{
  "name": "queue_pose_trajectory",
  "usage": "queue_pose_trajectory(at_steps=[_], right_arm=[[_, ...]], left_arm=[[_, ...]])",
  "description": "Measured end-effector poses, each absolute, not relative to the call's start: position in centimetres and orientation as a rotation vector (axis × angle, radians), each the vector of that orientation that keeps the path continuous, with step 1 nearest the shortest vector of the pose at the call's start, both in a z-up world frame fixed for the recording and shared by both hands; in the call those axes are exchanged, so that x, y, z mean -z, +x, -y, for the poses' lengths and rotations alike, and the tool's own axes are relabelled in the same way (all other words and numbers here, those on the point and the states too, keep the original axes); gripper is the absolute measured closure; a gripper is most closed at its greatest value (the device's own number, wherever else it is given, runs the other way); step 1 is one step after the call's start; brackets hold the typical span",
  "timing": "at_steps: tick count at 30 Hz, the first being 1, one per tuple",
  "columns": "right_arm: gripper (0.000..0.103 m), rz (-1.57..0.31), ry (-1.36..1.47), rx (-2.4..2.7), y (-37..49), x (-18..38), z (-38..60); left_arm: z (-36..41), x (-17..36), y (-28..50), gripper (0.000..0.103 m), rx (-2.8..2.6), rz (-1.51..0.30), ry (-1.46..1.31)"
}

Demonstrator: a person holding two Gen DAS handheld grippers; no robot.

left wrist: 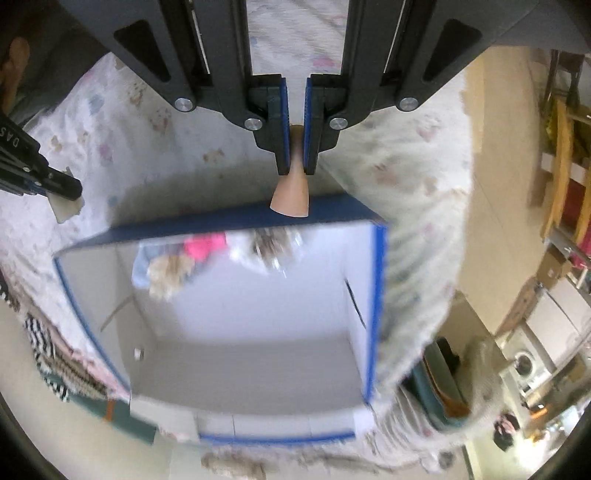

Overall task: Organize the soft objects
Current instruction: 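Carry the beige item and tan cylinder into the box with both grippers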

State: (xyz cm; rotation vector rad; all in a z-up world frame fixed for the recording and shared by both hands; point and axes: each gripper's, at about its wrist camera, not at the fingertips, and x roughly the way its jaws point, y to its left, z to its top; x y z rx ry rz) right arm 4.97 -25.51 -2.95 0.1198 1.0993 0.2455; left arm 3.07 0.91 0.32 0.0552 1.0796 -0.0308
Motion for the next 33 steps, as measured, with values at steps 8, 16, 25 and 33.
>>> queue_pose_trajectory(at_steps=[8, 16, 25, 33], right_arm=[[0.092, -0.991, 0.142, -0.277, 5.7, -1.8, 25.1], [0.092, -0.936, 0.128, -0.332, 8.1, -4.8, 23.6], [0.092, -0.946, 0.113, -0.357, 11.1, -4.6, 22.7], [0.092, -0.99, 0.129, -0.358, 13.4, -1.6, 23.1]], left_arm=[[0.3, -4.3, 3.8, 0.097, 0.035, -0.963, 0.012], [2.0, -6.5, 6.1, 0.097, 0.055, -0.935, 0.007], [4.3, -7.1, 9.7, 0.097, 0.089, -0.934, 0.035], [5.6, -3.7, 12.8, 0.097, 0.107, -0.994, 0.04]])
